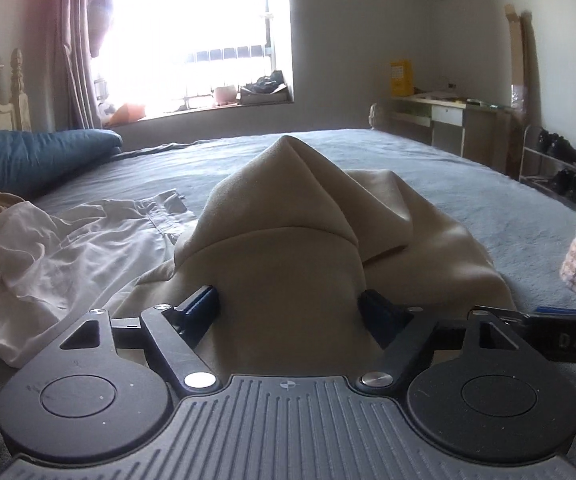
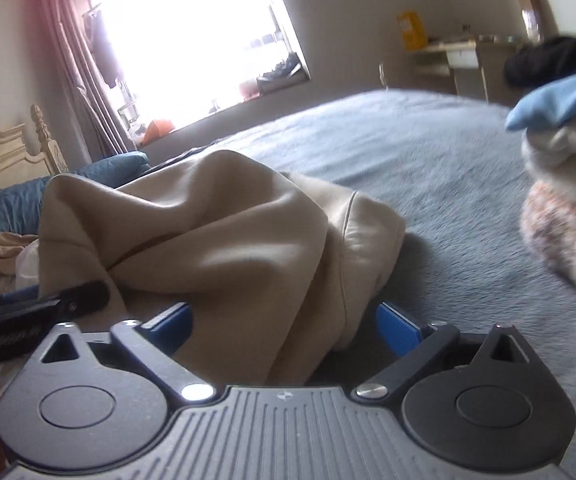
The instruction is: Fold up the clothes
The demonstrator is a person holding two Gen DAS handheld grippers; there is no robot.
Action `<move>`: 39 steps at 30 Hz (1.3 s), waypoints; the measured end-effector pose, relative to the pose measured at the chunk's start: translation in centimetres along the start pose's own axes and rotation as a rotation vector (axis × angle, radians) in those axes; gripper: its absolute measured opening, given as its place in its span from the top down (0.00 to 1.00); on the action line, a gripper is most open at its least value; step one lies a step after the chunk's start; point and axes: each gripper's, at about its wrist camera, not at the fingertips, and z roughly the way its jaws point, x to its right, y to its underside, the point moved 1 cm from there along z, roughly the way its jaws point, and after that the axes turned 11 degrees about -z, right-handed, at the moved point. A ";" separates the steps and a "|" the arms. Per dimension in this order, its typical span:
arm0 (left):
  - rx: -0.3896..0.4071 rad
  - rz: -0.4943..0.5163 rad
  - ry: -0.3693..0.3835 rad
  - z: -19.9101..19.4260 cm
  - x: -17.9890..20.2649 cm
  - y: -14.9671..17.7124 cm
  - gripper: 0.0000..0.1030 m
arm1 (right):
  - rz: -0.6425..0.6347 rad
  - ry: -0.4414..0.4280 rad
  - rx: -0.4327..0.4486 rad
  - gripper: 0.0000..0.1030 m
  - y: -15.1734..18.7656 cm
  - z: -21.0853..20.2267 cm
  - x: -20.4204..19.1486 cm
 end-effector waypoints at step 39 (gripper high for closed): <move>0.085 -0.215 0.475 -23.2 -5.0 1.7 0.62 | -0.565 0.024 0.833 0.90 -5.6 -39.7 -17.3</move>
